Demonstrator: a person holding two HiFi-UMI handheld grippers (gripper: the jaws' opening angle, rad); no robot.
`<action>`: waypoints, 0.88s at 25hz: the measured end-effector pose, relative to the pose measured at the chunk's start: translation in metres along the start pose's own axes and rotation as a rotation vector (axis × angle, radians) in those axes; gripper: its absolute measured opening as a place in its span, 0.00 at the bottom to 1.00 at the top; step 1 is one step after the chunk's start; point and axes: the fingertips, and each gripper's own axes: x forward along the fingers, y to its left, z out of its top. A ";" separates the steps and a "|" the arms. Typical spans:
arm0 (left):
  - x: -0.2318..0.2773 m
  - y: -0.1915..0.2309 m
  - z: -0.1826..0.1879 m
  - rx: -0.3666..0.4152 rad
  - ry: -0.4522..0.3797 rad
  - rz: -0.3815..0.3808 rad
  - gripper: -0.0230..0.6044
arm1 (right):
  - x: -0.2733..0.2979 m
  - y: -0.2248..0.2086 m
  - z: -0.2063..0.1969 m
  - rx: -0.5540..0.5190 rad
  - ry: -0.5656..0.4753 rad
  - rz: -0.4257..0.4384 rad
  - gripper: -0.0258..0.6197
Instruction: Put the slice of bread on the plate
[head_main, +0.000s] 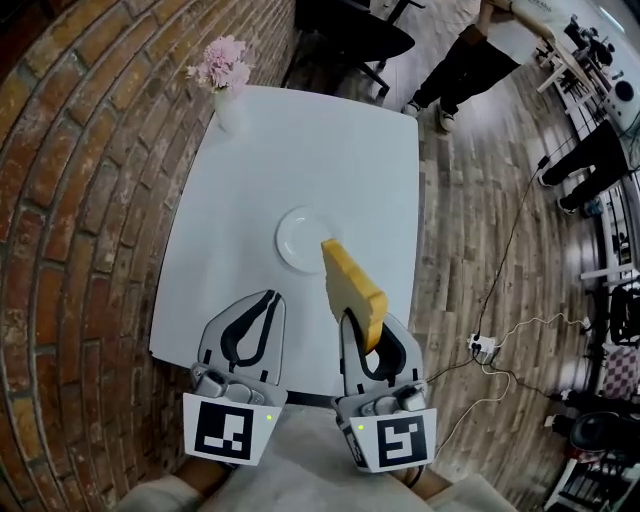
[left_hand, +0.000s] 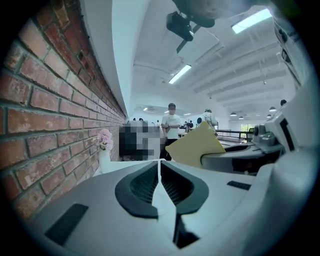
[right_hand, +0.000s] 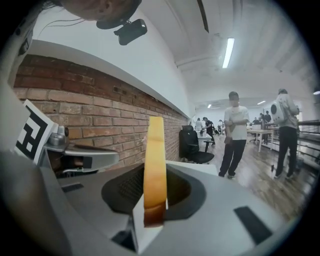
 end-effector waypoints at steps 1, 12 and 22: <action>0.004 0.001 -0.002 -0.003 0.002 -0.005 0.08 | 0.004 -0.001 -0.003 0.001 0.004 -0.002 0.18; 0.037 0.019 -0.020 0.019 0.044 -0.034 0.08 | 0.051 -0.011 -0.029 0.017 0.043 0.001 0.18; 0.065 0.033 -0.022 0.010 0.062 -0.034 0.08 | 0.083 -0.014 -0.037 0.033 0.051 0.025 0.18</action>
